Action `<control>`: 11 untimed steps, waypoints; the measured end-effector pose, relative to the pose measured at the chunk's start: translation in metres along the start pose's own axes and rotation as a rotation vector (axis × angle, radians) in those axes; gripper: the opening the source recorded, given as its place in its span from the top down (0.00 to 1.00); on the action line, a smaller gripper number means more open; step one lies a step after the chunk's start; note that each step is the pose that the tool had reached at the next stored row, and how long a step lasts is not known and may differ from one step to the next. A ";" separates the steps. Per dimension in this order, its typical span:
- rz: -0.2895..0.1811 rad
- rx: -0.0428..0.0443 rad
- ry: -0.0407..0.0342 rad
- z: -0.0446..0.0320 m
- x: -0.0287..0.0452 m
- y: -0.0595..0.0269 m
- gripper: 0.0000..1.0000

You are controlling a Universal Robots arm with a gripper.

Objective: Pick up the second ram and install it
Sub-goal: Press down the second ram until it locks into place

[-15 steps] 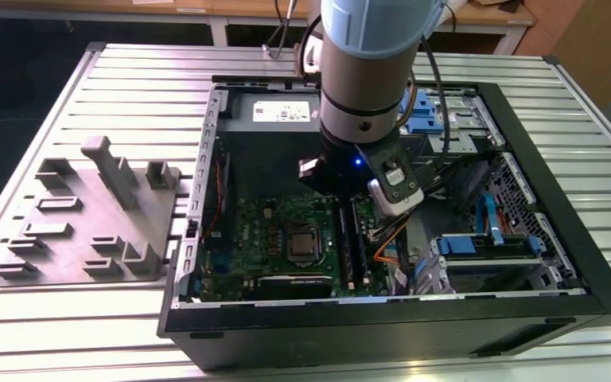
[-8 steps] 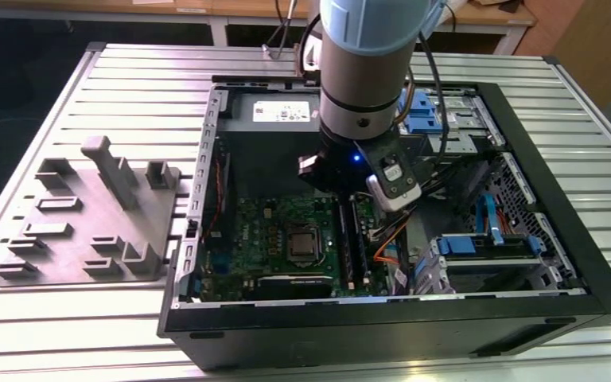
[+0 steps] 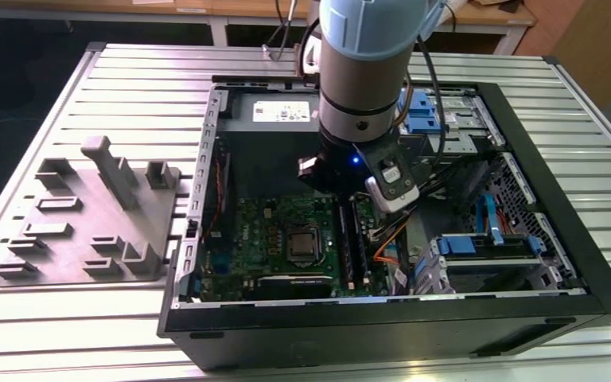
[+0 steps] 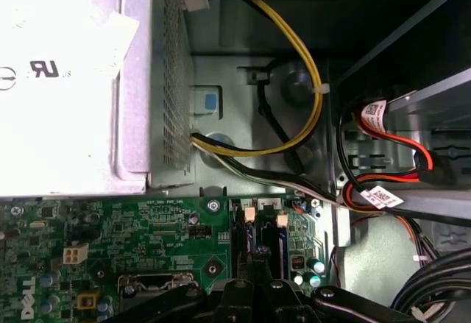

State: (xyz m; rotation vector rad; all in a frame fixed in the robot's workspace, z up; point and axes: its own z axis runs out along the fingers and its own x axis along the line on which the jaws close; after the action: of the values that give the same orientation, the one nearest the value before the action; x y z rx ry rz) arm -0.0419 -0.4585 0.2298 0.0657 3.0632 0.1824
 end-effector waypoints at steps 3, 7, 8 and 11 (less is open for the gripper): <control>0.008 0.0006 -0.0009 0.0020 0.0001 0.0003 0.93; 0.013 0.0009 -0.0016 0.0037 0.0003 0.0040 0.93; 0.014 0.0010 -0.0017 0.0040 0.0003 0.0046 0.93; 0.016 0.0010 -0.0022 0.0059 0.0005 0.0048 0.93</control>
State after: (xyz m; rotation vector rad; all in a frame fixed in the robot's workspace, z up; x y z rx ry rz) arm -0.0417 -0.4530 0.2245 0.0910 3.0614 0.1816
